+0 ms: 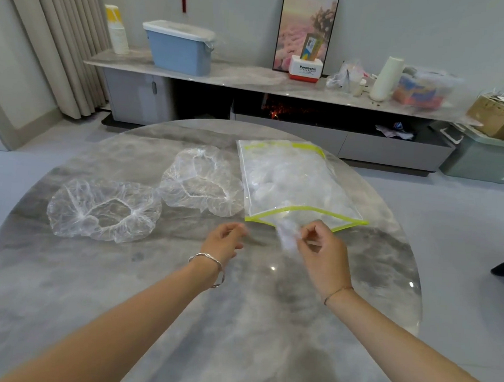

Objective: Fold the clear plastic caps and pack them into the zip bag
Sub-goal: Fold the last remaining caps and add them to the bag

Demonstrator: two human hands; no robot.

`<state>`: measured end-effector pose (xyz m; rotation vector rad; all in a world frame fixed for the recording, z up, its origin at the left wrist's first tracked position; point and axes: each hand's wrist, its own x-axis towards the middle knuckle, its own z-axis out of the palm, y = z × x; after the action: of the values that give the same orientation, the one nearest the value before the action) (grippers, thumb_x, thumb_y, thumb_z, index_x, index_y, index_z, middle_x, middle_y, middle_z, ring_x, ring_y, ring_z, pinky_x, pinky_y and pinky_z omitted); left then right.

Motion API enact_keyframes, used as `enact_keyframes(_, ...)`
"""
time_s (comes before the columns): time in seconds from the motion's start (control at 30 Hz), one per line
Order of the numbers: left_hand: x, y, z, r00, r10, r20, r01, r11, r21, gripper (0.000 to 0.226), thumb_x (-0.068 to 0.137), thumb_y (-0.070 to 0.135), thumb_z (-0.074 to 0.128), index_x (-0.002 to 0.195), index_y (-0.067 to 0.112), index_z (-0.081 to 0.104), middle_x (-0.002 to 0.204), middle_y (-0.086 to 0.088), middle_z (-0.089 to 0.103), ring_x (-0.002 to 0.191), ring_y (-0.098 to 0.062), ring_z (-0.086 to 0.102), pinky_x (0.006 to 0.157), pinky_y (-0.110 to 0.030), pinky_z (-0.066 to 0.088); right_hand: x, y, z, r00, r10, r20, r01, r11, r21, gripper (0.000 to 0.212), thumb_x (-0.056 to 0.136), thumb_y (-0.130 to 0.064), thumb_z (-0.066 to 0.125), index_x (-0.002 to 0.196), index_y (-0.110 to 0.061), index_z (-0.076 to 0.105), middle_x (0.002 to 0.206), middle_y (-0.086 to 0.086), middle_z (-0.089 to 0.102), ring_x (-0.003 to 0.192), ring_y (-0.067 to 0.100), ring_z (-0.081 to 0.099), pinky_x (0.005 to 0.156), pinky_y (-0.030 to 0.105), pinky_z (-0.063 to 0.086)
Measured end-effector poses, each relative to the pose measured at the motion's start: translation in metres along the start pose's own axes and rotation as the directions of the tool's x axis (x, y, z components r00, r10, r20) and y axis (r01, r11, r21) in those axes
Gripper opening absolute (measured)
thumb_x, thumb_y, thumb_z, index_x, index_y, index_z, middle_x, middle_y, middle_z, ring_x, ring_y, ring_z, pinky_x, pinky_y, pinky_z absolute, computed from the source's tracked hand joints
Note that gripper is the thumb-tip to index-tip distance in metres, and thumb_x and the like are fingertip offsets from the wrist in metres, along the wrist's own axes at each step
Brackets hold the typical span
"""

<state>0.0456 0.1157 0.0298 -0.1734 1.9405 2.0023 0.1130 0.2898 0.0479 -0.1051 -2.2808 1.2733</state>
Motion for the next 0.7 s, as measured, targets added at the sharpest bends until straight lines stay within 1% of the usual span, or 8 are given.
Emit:
enact_keyframes(0.03, 0.008, 0.0, 0.001, 1.0, -0.009, -0.02, 0.009, 1.0, -0.011, 0.02, 0.095, 0.027, 0.052, 0.111, 0.015, 0.054, 0.105, 0.001, 0.059, 0.076, -0.009, 0.057, 0.063, -0.02, 0.043, 0.005, 0.01, -0.002, 0.985, -0.166, 0.047, 0.172, 0.973, -0.156, 0.012, 0.085, 0.0, 0.058, 0.08, -0.011, 0.061, 0.081, 0.002, 0.063, 0.074, 0.007, 0.058, 0.066, 0.02, 0.049)
enact_keyframes(0.1, 0.021, -0.001, 0.006, 0.998, -0.057, -0.035, 0.055, 0.998, -0.039, 0.032, 0.095, 0.031, 0.051, 0.121, 0.012, 0.051, 0.112, -0.001, 0.054, 0.08, -0.013, 0.059, 0.064, -0.023, 0.045, 0.009, 0.033, -0.005, 0.879, -0.427, 0.214, 0.477, 0.769, -0.426, 0.022, 0.079, -0.001, 0.055, 0.092, -0.009, 0.071, 0.096, 0.003, 0.07, 0.084, 0.015, 0.066, 0.069, 0.027, 0.053)
enact_keyframes(0.17, 0.031, -0.002, 0.012, 0.992, -0.128, -0.016, 0.126, 0.987, -0.098, 0.042, 0.096, 0.035, 0.049, 0.128, 0.009, 0.048, 0.118, -0.007, 0.055, 0.085, -0.018, 0.059, 0.066, -0.024, 0.045, 0.01, 0.052, -0.003, 0.794, -0.502, 0.343, 0.604, 0.584, -0.542, 0.036, 0.069, 0.004, 0.053, 0.097, -0.005, 0.074, 0.103, 0.008, 0.071, 0.088, 0.021, 0.07, 0.069, 0.029, 0.058)
enact_keyframes(0.27, 0.043, 0.001, 0.018, 0.98, -0.197, 0.038, 0.201, 0.966, -0.161, 0.043, 0.096, 0.038, 0.046, 0.127, 0.009, 0.051, 0.122, -0.014, 0.059, 0.081, -0.018, 0.06, 0.068, -0.025, 0.049, 0.013, 0.068, 0.007, 0.76, -0.467, 0.452, 0.648, 0.497, -0.577, 0.041, 0.077, 0.0, 0.04, 0.104, 0.0, 0.071, 0.113, 0.013, 0.068, 0.1, 0.025, 0.068, 0.095, 0.03, 0.047)
enact_keyframes(0.33, 0.051, 0.003, 0.022, 0.98, -0.196, 0.046, 0.201, 0.968, -0.152, 0.032, 0.097, 0.038, 0.046, 0.111, 0.012, 0.058, 0.112, -0.009, 0.063, 0.082, -0.019, 0.062, 0.071, -0.027, 0.052, 0.018, 0.074, 0.015, 0.752, -0.407, 0.518, 0.658, 0.489, -0.572, 0.044, 0.08, -0.005, 0.039, 0.115, -0.001, 0.066, 0.124, 0.011, 0.063, 0.117, 0.025, 0.057, 0.109, 0.031, 0.028)
enact_keyframes(0.43, 0.062, 0.002, 0.028, 0.987, -0.157, 0.03, 0.159, 0.979, -0.124, 0.024, 0.098, 0.029, 0.046, 0.085, 0.013, 0.059, 0.095, -0.006, 0.065, 0.072, -0.018, 0.063, 0.061, -0.022, 0.052, 0.024, 0.072, 0.031, 0.791, -0.289, 0.539, 0.591, 0.587, -0.553, 0.046, 0.089, -0.019, 0.038, 0.13, -0.006, 0.055, 0.142, 0.004, 0.049, 0.133, 0.019, 0.037, 0.113, 0.033, 0.017)
enact_keyframes(0.53, 0.067, 0.0, 0.029, 0.99, -0.142, 0.006, 0.142, 0.985, -0.094, 0.03, 0.101, 0.023, 0.039, 0.08, 0.011, 0.057, 0.089, -0.008, 0.064, 0.066, -0.019, 0.063, 0.049, -0.021, 0.051, 0.032, 0.067, 0.047, 0.831, -0.218, 0.511, 0.502, 0.688, -0.524, 0.052, 0.094, -0.029, 0.034, 0.14, -0.008, 0.044, 0.149, 0.002, 0.038, 0.14, 0.019, 0.028, 0.114, 0.033, 0.011)
enact_keyframes(0.7, 0.07, -0.001, 0.02, 0.989, -0.139, 0.045, 0.141, 0.988, -0.065, 0.033, 0.1, 0.02, 0.038, 0.072, 0.009, 0.053, 0.091, -0.009, 0.063, 0.058, -0.019, 0.064, 0.049, -0.025, 0.053, 0.059, 0.071, 0.062, 0.893, -0.155, 0.421, 0.387, 0.742, -0.547, 0.059, 0.092, -0.032, 0.024, 0.148, -0.015, 0.028, 0.157, -0.006, 0.019, 0.145, 0.014, 0.009, 0.116, 0.034, 0.003)
